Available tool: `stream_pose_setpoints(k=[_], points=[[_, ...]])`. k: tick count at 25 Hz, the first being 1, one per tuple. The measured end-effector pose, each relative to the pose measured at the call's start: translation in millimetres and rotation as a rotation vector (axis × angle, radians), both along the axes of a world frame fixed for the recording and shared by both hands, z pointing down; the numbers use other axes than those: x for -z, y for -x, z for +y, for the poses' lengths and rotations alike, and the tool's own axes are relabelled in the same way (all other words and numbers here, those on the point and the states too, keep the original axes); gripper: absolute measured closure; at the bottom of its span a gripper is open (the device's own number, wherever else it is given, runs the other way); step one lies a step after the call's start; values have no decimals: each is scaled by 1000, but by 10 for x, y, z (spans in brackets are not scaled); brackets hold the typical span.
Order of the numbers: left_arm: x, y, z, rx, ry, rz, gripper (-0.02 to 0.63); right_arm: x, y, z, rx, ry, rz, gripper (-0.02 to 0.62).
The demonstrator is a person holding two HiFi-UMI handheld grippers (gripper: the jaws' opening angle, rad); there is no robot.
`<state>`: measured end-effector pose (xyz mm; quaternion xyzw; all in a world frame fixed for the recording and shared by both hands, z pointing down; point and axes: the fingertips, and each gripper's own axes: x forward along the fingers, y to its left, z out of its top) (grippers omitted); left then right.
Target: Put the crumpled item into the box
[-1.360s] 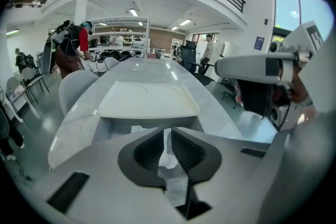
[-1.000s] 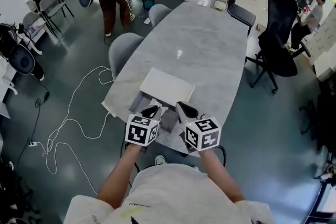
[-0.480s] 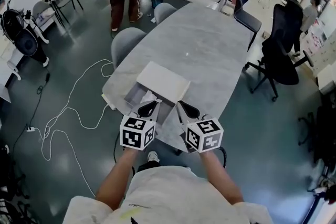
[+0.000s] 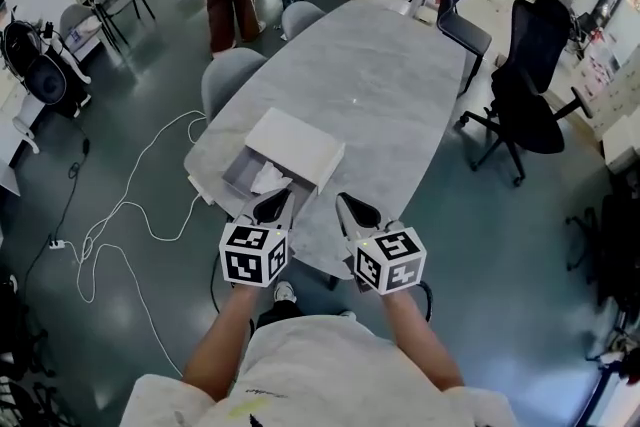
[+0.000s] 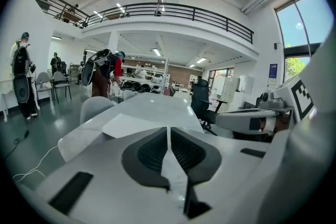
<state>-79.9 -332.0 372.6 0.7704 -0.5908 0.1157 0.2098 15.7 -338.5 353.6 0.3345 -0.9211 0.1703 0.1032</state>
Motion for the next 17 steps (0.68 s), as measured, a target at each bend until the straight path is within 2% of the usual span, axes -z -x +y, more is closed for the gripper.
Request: stream_pose_setpoints(k=[17], points=[[-57, -335, -4, -28, 5, -8, 581, -41, -325, 24, -21, 2, -15, 591]])
